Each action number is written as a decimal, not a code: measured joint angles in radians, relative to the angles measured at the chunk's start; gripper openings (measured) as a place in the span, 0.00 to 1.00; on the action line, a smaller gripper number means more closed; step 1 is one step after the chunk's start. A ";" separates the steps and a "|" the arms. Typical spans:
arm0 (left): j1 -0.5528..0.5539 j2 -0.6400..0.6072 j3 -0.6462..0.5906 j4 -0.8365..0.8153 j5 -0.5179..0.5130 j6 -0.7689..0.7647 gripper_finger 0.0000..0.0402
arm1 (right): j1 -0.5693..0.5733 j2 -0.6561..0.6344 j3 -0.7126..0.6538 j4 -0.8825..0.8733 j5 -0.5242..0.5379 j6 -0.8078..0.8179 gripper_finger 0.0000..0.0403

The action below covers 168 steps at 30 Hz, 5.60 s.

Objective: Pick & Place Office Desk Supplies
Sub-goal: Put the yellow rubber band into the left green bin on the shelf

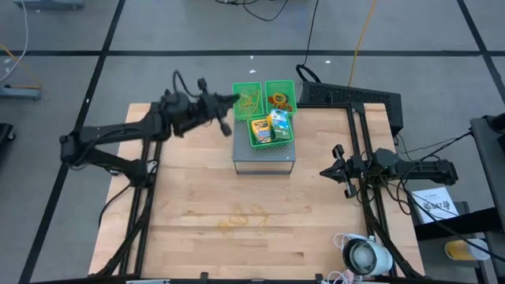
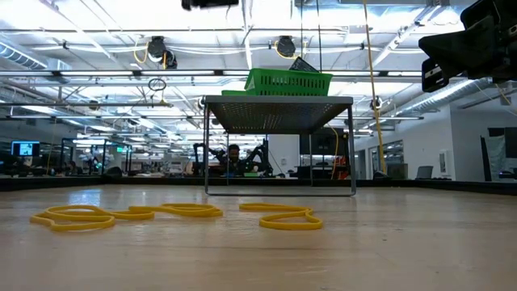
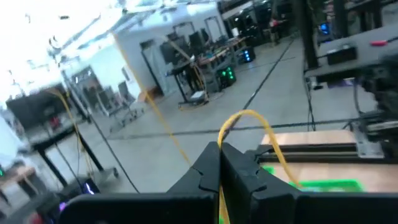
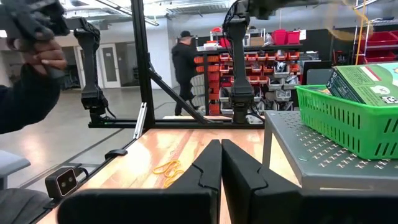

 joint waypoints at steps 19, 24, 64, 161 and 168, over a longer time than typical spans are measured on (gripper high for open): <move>0.243 0.277 0.000 0.119 0.116 -0.159 0.03 | 0.000 0.000 0.000 0.000 0.000 0.000 0.00; 0.240 0.281 0.000 0.090 0.092 -0.171 0.01 | 0.000 0.000 0.000 0.000 0.000 0.000 0.00; 0.256 0.279 0.161 -0.273 0.177 -0.431 0.45 | 0.000 0.000 0.000 0.000 0.000 0.000 0.00; -0.600 0.684 0.037 -0.576 0.225 -0.702 0.19 | 0.000 0.000 0.000 0.000 0.000 0.000 0.00; -0.607 0.684 0.036 -0.558 0.230 -0.711 0.43 | 0.000 0.000 0.000 0.000 0.000 0.000 0.00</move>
